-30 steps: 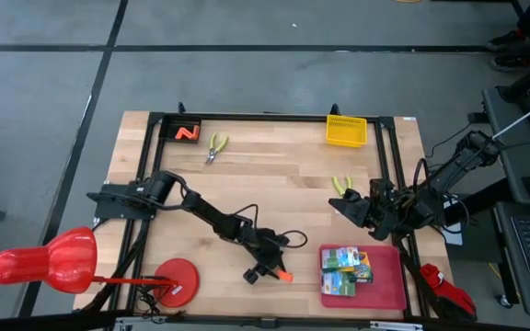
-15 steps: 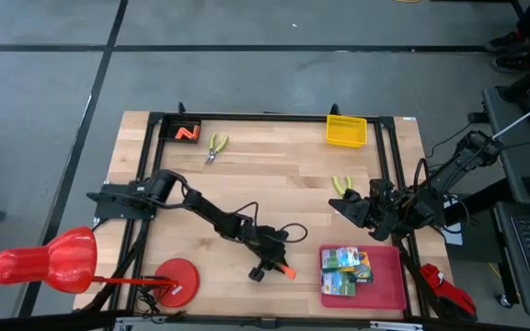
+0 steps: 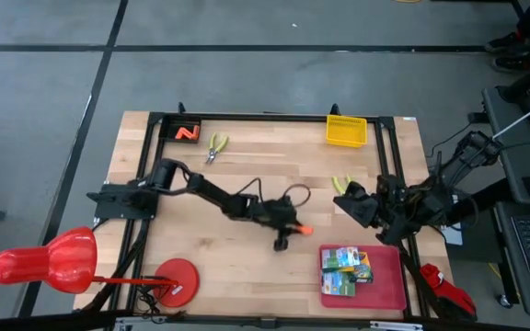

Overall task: Pick & Place School Supplies
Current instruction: Put the orange eraser into the black bin

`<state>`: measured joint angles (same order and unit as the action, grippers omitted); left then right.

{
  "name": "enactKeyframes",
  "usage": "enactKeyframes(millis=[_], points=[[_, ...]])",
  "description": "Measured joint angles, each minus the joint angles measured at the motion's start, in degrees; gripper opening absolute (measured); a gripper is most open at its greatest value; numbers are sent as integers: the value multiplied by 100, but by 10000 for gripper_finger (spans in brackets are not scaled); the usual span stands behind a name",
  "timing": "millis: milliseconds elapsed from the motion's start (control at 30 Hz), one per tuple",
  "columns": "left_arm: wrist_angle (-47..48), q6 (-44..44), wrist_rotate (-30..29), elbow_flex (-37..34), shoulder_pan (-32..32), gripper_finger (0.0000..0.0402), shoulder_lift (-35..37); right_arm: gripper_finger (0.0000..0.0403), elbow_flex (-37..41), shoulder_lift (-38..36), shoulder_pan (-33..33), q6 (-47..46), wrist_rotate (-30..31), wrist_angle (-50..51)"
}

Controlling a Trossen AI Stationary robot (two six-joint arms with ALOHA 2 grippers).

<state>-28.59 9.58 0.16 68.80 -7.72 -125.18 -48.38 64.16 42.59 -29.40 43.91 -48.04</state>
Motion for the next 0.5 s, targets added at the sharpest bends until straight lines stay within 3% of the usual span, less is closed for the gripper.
enactKeyframes(millis=[267,500], points=[[44,325,-279,78,771,78,230,39,-346,143,2,121,-287,372],[1267,17,-456,76,1581,79,689,39,-535,237,2,300,-316,388]])
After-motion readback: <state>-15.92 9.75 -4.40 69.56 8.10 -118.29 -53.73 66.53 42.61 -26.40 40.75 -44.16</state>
